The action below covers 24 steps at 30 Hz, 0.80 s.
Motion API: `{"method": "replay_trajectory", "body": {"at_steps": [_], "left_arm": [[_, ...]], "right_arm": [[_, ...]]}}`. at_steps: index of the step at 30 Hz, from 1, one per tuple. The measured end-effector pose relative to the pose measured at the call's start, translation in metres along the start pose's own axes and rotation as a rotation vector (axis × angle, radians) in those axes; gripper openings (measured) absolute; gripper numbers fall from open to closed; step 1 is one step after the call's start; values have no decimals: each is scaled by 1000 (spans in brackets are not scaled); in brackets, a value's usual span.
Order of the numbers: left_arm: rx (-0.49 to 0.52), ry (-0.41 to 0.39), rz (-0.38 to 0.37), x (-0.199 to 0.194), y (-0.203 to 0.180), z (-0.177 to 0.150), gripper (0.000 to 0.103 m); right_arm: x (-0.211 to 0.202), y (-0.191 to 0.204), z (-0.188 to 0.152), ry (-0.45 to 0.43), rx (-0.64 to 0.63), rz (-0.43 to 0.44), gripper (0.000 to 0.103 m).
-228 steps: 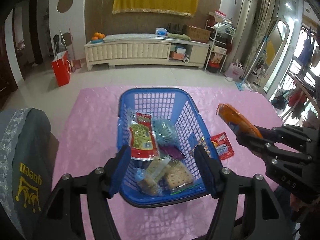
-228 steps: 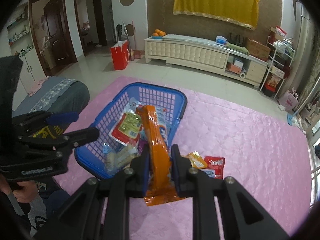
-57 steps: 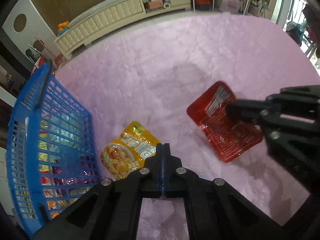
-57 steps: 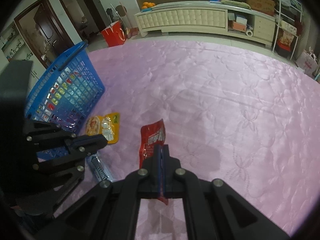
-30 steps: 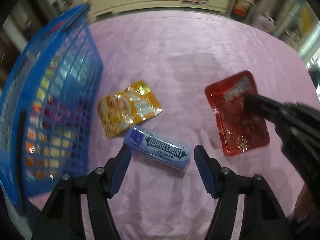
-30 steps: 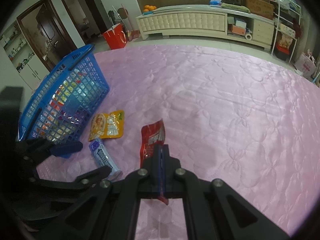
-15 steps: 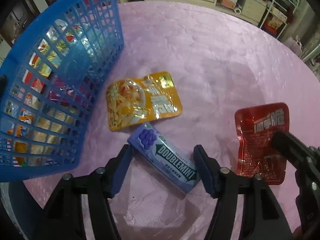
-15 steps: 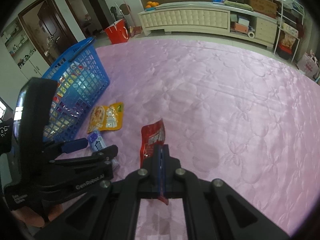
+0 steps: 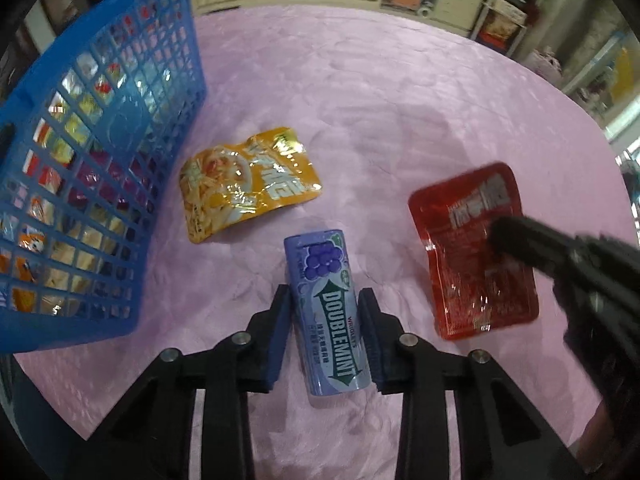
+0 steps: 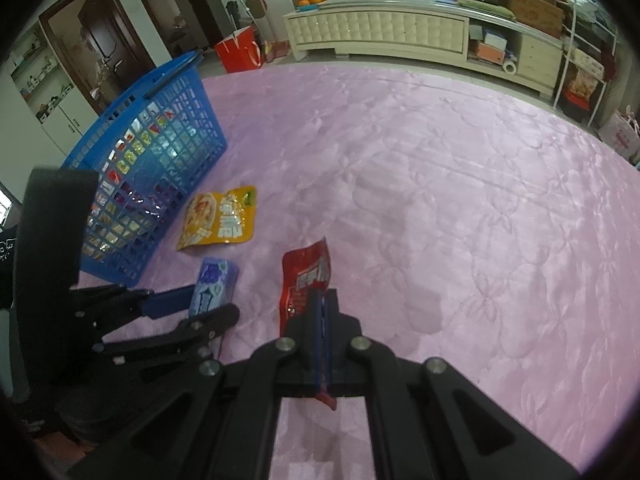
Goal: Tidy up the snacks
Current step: 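Carry the Doublemint pack and red packet over the blue basket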
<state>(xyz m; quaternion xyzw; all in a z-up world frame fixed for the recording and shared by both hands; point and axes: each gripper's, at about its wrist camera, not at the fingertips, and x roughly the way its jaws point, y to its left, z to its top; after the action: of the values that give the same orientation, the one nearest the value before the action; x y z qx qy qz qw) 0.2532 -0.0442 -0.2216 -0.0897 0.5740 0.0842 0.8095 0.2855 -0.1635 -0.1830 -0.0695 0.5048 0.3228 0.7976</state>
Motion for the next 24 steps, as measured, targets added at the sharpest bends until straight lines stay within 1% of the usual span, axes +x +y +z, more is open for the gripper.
{"method": "replay_trajectory", "body": {"at_steps": [2,5,9,11,15,18,19,21,24], "left_arm": [[14,-16,-20,-10,-2,-6,31],[30,-46,-55,-22,4,-5,31],[64,-106,-113,-54,11,-5,31],[75,-135,-127,-69,16,-5,31],[88,-195,-167,-102,35,0,31],[95,-246,-184,-124,54,-4,31],[96,-260,-186,-132,52,0,31],[96,-286,-193,-144,62,5,31],[92,-318,-206,-167,87,7,31]], "right_arm": [[-7,2,1,-12,21,-19,3],[-19,11,2,-33,8,-52,3],[-34,21,1,-46,27,-65,3],[-46,29,2,-61,32,-71,3],[-81,51,11,-133,22,-101,3],[-109,70,21,-181,8,-111,3],[-120,79,26,-201,-6,-114,3],[-134,96,32,-232,-32,-124,3],[-145,120,42,-259,-67,-131,3]]}}
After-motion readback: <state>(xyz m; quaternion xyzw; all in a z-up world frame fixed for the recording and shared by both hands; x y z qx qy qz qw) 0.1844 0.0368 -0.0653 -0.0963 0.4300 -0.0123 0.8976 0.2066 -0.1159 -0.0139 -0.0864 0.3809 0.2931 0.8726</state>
